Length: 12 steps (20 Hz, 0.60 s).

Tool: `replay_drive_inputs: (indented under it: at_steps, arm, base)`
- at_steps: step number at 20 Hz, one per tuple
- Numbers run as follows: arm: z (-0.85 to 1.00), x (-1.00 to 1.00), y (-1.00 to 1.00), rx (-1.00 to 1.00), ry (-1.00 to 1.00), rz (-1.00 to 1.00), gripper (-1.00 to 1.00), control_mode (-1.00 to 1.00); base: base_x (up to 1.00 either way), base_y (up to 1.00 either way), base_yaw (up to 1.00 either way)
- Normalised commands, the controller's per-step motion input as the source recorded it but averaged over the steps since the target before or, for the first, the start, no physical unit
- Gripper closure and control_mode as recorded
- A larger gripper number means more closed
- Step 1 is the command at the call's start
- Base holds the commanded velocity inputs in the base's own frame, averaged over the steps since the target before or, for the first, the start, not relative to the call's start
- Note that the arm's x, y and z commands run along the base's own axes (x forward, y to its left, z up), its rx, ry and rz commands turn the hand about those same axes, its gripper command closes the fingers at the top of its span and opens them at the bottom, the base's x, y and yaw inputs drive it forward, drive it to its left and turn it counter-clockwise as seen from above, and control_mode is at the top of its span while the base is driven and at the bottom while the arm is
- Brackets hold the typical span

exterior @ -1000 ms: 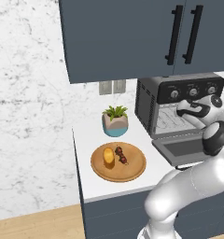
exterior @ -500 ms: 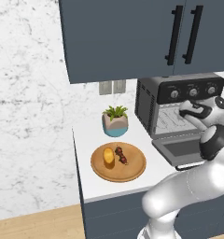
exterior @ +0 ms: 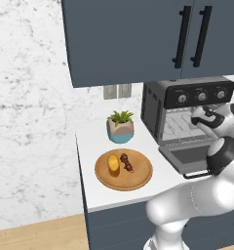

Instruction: Pick up the kebab skewer and baguette bread, and place them inside the toaster oven. Close the toaster oven door and start by setting the timer.

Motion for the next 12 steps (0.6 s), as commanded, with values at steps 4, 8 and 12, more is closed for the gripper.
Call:
replay_drive_inputs:
  at_steps: [4,8,12]
  arm:
    - [-0.59,-0.55,0.0,0.0,0.06,0.0,-1.0,-1.0]
    - [-0.6,-0.57,0.0,0.0,0.07,0.0,-1.0,-1.0]
    - [-0.52,-0.5,0.0,0.0,0.07,0.0,-1.0,-1.0]
  base:
    - [0.0,0.0,0.0]
    - [0.0,0.0,0.0]
    - [0.0,0.0,0.0]
